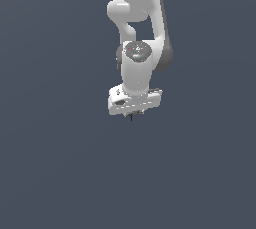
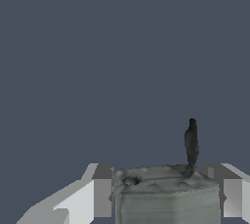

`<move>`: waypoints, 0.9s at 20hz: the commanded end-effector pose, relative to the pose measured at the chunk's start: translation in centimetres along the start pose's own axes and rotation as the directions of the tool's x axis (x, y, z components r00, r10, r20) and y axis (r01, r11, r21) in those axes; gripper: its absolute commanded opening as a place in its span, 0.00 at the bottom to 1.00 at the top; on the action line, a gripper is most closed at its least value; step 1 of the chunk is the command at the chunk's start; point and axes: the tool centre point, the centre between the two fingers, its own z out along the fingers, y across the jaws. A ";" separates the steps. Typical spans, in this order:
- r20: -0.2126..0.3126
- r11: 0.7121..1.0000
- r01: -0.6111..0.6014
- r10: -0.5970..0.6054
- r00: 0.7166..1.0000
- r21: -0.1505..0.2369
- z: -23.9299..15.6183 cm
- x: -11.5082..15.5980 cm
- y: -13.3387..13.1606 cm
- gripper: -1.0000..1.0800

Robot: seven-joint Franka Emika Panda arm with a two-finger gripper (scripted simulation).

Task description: Pick up the object and move it to a goal position.

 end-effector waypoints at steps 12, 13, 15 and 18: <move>-0.001 1.000 0.000 0.000 1.000 0.000 -9.7 -6.6 -0.8 0.00; -0.001 1.000 0.000 0.000 1.000 0.000 -10.3 -7.0 -0.9 0.00; -0.001 1.000 0.000 0.000 1.000 0.001 -11.3 -7.6 -1.0 0.00; -0.001 1.000 0.000 0.000 1.000 0.001 -12.7 -8.4 -1.1 0.00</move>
